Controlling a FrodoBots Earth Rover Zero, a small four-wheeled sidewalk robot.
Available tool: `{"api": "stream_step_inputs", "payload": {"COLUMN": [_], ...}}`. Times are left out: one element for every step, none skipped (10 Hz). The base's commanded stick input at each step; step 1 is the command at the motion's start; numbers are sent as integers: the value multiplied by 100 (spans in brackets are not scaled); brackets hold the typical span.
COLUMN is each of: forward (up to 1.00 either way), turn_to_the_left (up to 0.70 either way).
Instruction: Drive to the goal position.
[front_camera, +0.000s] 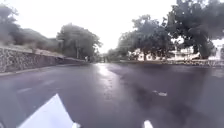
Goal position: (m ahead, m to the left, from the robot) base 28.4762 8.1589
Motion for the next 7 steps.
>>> {"api": "stream_step_inputs", "payload": {"forward": [50, 50, 50, 50, 50, 50, 50], "turn_to_the_left": [0, 0, 0, 0, 0, 0, 0]}}
